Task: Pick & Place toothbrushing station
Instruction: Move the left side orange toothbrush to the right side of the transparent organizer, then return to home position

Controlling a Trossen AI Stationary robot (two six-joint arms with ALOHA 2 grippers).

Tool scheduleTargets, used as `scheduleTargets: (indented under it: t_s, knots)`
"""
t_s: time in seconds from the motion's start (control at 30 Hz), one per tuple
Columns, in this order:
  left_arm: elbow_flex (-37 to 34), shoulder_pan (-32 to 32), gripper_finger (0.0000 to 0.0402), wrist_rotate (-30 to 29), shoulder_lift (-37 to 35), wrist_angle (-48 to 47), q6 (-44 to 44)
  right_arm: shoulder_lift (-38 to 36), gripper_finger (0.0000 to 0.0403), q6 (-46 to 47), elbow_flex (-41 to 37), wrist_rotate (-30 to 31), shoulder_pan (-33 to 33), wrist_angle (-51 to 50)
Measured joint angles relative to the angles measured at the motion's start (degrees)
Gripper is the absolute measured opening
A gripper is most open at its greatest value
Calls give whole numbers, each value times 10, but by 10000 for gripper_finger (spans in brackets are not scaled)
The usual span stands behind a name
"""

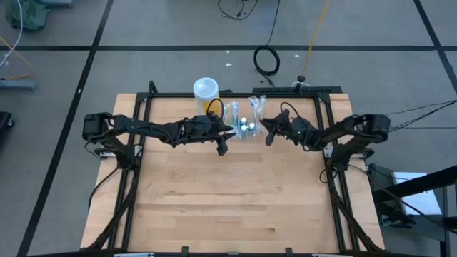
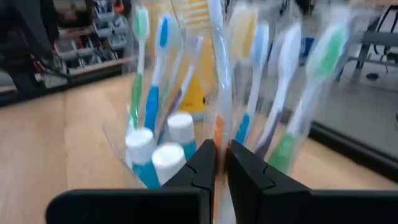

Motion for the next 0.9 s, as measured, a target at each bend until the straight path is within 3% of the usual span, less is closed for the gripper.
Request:
scheduleTargets:
  t_s: [0.2, 0.47, 0.67, 0.9]
  knots:
    - [0, 0, 127, 0, 0, 0, 4, 7, 18, -4, -10, 0, 1, -24]
    - [0, 0, 127, -1, 0, -3, 16, 6, 23, -14, -55, 9, 4, 16]
    - [0, 0, 127, -1, 0, -14, 16, 8, 66, -11, -65, 120, 12, 45]
    - [0, 0, 127, -1, 0, -35, 7, 7, 127, -37, -65, 119, 13, 53]
